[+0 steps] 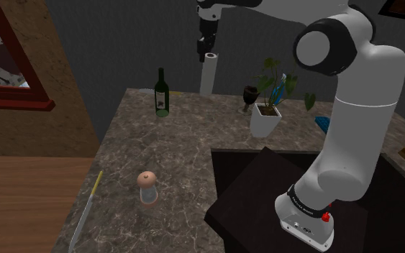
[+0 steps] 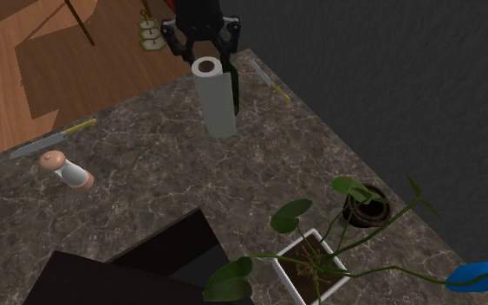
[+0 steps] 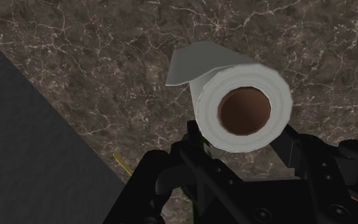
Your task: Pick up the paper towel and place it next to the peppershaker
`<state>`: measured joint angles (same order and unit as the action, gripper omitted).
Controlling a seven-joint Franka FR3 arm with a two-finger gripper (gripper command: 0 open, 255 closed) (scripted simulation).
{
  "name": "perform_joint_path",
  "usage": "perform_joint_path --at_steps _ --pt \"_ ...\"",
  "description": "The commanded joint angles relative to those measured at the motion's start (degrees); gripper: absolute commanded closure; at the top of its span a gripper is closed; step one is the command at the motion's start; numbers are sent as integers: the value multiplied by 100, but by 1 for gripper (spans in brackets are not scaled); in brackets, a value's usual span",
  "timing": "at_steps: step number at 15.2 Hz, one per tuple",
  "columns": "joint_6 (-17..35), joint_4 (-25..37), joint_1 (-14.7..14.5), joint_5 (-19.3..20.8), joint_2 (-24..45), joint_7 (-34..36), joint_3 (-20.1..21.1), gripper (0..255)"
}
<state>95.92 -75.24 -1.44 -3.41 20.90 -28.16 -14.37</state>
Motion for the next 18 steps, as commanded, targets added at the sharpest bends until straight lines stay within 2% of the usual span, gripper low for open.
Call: perform_joint_path --at_steps 1,9,18 --pt "29 -174 -184 57 -149 239 60 255" --pt "202 -714 -900 228 -513 1248 376 255" --pt "195 -676 -1622 327 -464 2365 770 255"
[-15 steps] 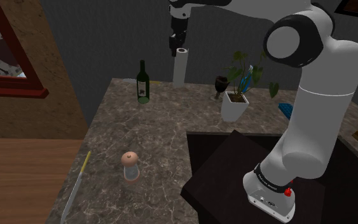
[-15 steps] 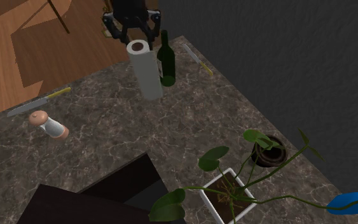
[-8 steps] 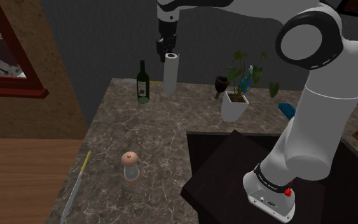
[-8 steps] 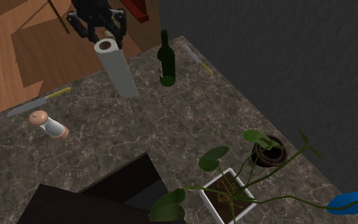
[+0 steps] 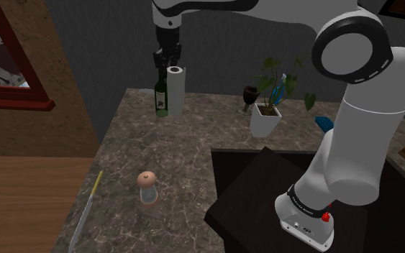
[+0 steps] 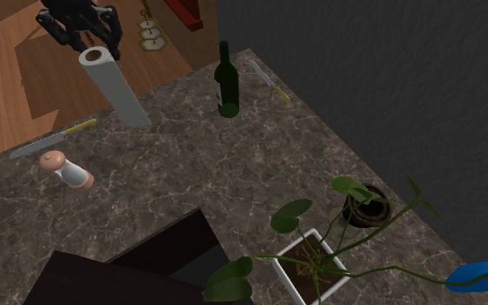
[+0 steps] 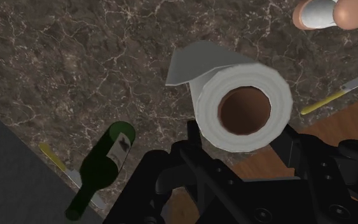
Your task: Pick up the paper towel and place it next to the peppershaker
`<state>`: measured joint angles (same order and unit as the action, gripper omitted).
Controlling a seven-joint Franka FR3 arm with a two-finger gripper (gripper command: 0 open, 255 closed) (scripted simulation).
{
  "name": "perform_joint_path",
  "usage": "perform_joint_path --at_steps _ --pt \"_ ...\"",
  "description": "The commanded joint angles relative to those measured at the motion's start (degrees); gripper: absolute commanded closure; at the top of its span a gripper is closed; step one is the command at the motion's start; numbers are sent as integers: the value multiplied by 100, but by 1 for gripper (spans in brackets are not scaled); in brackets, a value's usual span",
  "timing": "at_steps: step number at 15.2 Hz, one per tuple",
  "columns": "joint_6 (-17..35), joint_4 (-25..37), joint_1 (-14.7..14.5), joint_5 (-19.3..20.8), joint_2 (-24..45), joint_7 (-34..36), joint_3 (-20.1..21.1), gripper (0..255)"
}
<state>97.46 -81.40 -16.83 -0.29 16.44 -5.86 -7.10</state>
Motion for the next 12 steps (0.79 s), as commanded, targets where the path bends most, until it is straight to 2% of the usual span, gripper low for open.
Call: perform_joint_path --at_steps 1,7,12 --pt "27 -15 -162 22 16 255 85 255" --pt "-113 445 -625 64 352 962 326 255" --pt "-334 1119 -1011 102 817 1520 500 255"
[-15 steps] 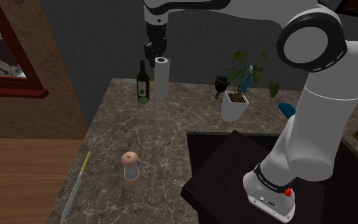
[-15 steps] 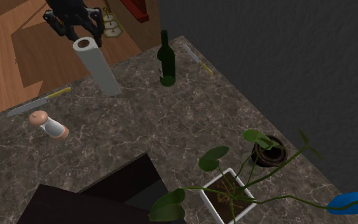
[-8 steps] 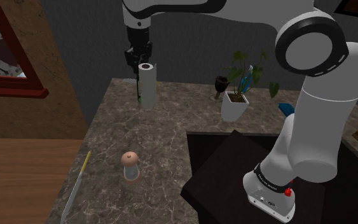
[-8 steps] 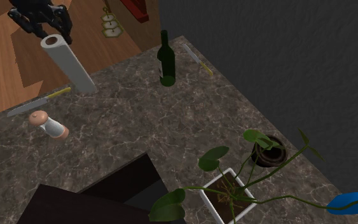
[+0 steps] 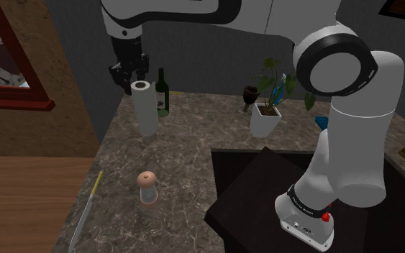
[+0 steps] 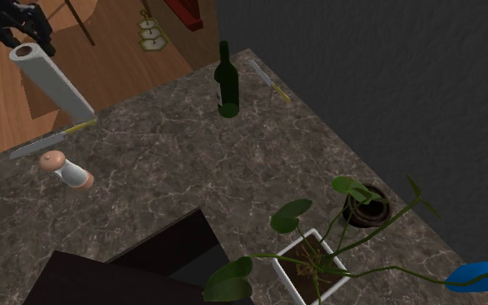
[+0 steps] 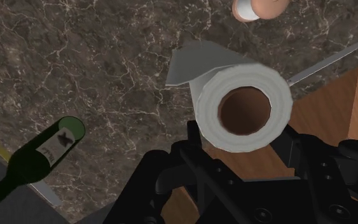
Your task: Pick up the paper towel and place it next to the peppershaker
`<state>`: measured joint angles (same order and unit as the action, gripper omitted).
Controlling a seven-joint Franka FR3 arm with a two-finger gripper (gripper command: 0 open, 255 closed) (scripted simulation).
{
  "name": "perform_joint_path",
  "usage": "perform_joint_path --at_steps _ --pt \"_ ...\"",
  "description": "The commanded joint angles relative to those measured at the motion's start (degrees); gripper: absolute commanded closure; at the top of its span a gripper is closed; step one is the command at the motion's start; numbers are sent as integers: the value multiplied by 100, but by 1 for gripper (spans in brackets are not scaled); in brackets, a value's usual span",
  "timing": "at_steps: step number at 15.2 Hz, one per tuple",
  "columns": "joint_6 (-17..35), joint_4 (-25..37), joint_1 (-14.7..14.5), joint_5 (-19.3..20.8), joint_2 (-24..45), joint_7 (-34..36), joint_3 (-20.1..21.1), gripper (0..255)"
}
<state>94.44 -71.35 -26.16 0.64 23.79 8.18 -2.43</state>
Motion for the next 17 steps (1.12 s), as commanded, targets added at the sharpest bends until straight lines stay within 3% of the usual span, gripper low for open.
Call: perform_joint_path --at_steps 1,5,9,17 --pt "-92 289 -156 17 200 223 63 255" --pt "-419 1191 -473 52 785 636 171 255" --pt "-981 2614 -781 85 1655 992 243 255" --pt "-98 1359 -778 85 1284 1012 244 255"
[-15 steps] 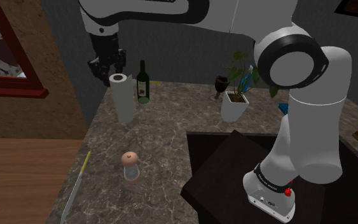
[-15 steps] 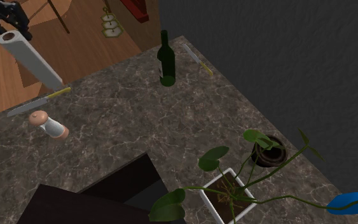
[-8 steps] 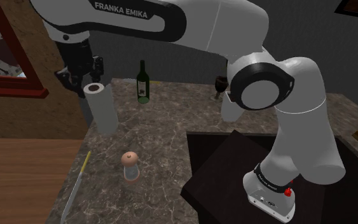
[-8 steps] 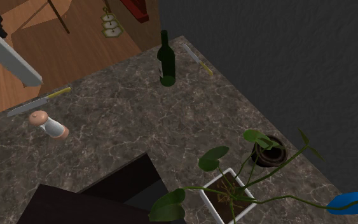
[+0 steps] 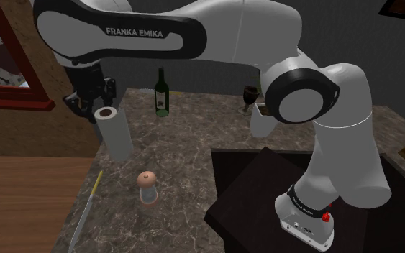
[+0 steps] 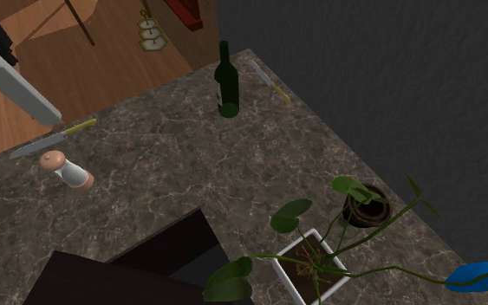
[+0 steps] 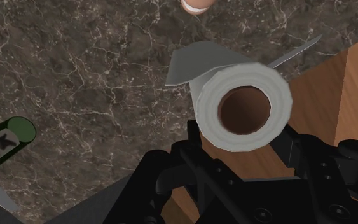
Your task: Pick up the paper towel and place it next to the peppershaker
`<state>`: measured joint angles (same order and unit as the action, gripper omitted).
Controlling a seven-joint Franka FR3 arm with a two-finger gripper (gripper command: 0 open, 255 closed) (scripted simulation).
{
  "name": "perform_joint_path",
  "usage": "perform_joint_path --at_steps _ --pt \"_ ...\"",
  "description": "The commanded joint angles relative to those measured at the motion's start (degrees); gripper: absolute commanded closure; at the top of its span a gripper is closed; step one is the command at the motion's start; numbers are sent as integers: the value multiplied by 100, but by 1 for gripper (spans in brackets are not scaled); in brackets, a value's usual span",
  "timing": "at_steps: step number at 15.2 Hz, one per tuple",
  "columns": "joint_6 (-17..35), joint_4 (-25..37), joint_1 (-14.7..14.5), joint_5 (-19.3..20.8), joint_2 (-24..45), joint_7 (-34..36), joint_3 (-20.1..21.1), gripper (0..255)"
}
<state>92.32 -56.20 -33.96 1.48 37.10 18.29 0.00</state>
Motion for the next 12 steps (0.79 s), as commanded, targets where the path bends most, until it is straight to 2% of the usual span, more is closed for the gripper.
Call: perform_joint_path --at_steps 1,12 --pt "206 -270 2 0 -69 3 0 255" --pt "1099 -1233 6 4 -139 24 1 255"
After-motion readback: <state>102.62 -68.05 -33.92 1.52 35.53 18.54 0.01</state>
